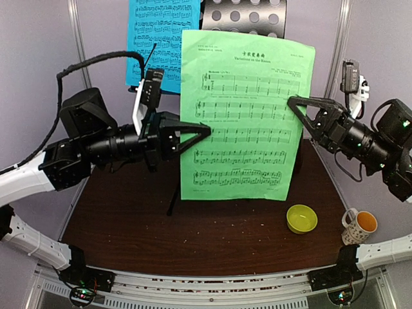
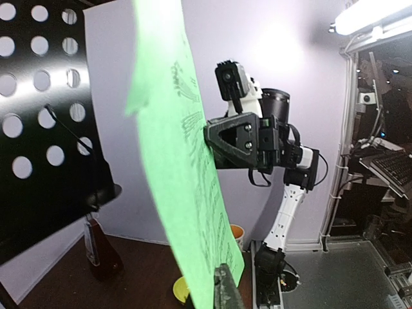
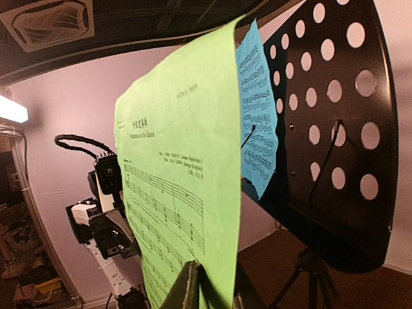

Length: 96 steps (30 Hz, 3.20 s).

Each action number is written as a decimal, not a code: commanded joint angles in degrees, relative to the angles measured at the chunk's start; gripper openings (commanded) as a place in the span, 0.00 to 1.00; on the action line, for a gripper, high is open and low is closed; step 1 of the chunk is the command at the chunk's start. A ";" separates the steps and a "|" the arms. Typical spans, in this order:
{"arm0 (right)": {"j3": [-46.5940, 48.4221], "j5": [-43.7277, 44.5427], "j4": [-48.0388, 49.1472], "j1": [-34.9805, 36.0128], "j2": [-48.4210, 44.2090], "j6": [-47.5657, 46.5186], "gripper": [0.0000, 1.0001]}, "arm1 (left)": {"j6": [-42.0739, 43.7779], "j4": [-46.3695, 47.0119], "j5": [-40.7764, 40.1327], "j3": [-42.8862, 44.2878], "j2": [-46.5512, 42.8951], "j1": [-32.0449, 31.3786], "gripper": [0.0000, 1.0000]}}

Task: Set up the instrument practice props

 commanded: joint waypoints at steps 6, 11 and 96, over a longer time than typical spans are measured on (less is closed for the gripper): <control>13.03 17.67 0.35 -0.31 9.17 -6.57 0.29 | -1.30 -12.43 0.51 17.12 5.47 8.89 0.00; 19.58 21.52 -2.08 -0.27 13.60 -9.61 0.30 | -2.21 -19.23 1.82 25.44 8.44 14.43 0.00; 16.31 24.42 14.84 -1.66 24.66 -15.63 0.00 | -8.97 -16.22 19.80 58.74 32.07 32.04 0.00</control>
